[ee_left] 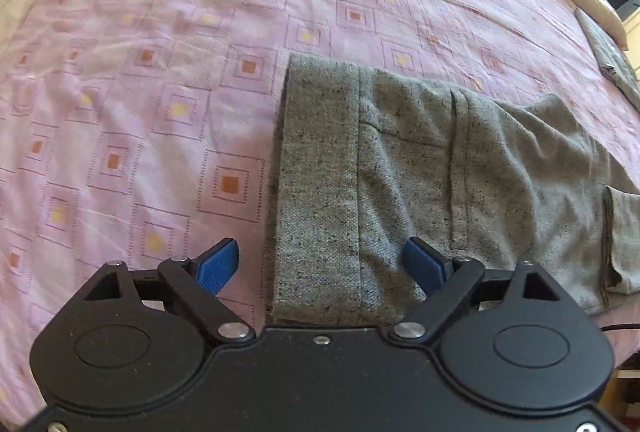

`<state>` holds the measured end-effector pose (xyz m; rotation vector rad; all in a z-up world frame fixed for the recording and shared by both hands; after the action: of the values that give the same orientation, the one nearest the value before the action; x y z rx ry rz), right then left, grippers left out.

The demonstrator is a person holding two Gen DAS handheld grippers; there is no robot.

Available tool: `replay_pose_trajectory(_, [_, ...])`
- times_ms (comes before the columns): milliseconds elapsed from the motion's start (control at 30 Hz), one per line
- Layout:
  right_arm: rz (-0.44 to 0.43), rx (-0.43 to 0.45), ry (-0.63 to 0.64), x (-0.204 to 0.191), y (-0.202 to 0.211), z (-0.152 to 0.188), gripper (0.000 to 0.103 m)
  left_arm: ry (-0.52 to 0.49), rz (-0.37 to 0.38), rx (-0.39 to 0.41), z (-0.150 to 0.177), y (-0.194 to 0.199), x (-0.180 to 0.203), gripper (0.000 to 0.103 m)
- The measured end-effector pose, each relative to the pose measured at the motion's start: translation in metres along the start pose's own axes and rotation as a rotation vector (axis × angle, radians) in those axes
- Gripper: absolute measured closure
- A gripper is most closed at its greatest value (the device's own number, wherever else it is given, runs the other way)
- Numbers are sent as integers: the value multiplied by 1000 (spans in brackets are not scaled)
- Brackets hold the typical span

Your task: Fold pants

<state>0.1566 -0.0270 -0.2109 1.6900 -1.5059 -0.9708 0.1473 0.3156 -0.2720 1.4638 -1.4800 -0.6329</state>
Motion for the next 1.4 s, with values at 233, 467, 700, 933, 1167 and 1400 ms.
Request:
replay_pose_trajectory(233, [-5,-11,34,-45,12,6,50,24,108,40,-3,-16,-2,2])
replay_pose_trajectory(467, [6,-27,38,-64,14,7,51,60,252,26,-22,-27,4,2])
replay_pose_trajectory(700, [1,-32,34,-75,14,5,51,2,263,-6,-28,-34,25,2])
replay_pose_trajectory(933, [-16,-48,27,-87,11,4,51,-23,243,-10,-25,-32,26,2])
replay_pose_trajectory(1167, [-38,-53,66,-99,11,3,51,14,297,-44,-22,-32,35,2])
replay_pose_trajectory(1400, [-54,-38,74,-101,18,1,51,88,365,-90,-17,-34,29,3])
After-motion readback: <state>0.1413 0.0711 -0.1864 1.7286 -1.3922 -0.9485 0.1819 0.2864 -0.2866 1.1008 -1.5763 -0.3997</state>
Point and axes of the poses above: each gripper's, at about its wrist camera, not at the fingertips, and y roughly against the way its jaws point, x to its right, z to its underside, the point moved 7 cm from there along -y, roughly the way its jaws point, and after that the axes turned 10 degrees about x, right-handed, at the moved point
